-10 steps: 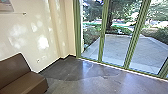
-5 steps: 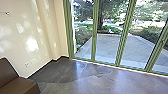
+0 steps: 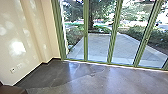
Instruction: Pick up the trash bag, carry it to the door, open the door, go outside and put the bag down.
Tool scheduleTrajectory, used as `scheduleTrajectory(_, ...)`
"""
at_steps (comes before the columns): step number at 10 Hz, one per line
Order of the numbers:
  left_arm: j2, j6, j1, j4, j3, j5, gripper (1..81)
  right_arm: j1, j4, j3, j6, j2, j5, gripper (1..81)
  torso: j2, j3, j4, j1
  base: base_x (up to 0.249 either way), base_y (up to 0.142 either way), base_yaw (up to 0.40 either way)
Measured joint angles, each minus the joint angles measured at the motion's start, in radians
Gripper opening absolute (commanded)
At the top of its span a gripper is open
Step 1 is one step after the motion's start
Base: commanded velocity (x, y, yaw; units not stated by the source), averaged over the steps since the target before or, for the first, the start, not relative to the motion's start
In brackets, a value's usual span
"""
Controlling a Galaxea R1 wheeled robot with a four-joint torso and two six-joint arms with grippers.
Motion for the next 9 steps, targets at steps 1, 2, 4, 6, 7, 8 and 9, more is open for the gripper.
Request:
scheduleTrajectory(1, 0.0, 0.0, 0.0, 0.0, 0.0, 0.0, 1.0, 0.0, 0.0, 0.0, 0.0, 0.0, 0.001, 81.1, 0.0, 0.0, 0.0, 0.0, 0.0, 0.0, -0.25)
scheduleTrajectory(2, 0.0, 0.0, 0.0, 0.0, 0.0, 0.0, 1.0, 0.0, 0.0, 0.0, 0.0, 0.0, 0.001, 81.1, 0.0, 0.0, 0.0, 0.0, 0.0, 0.0, -0.251)
scheduleTrajectory(4, 0.0, 0.0, 0.0, 0.0, 0.0, 0.0, 1.0, -0.002, 0.0, 0.0, 0.0, 0.0, 0.001, 81.1, 0.0, 0.0, 0.0, 0.0, 0.0, 0.0, -0.252)
scheduleTrajectory(6, 0.0, 0.0, 0.0, 0.0, 0.0, 0.0, 1.0, -0.002, 0.0, 0.0, 0.0, 0.0, 0.001, 81.1, 0.0, 0.0, 0.0, 0.0, 0.0, 0.0, -0.252)
scheduleTrajectory(7, 0.0, 0.0, 0.0, 0.0, 0.0, 0.0, 1.0, -0.002, 0.0, 0.0, 0.0, 0.0, 0.001, 81.1, 0.0, 0.0, 0.0, 0.0, 0.0, 0.0, -0.253)
scheduleTrajectory(8, 0.0, 0.0, 0.0, 0.0, 0.0, 0.0, 1.0, -0.003, 0.0, 0.0, 0.0, 0.0, 0.001, 81.1, 0.0, 0.0, 0.0, 0.0, 0.0, 0.0, -0.253)
scheduleTrajectory(9, 0.0, 0.0, 0.0, 0.0, 0.0, 0.0, 1.0, -0.002, 0.0, 0.0, 0.0, 0.0, 0.001, 81.1, 0.0, 0.0, 0.0, 0.0, 0.0, 0.0, -0.252)
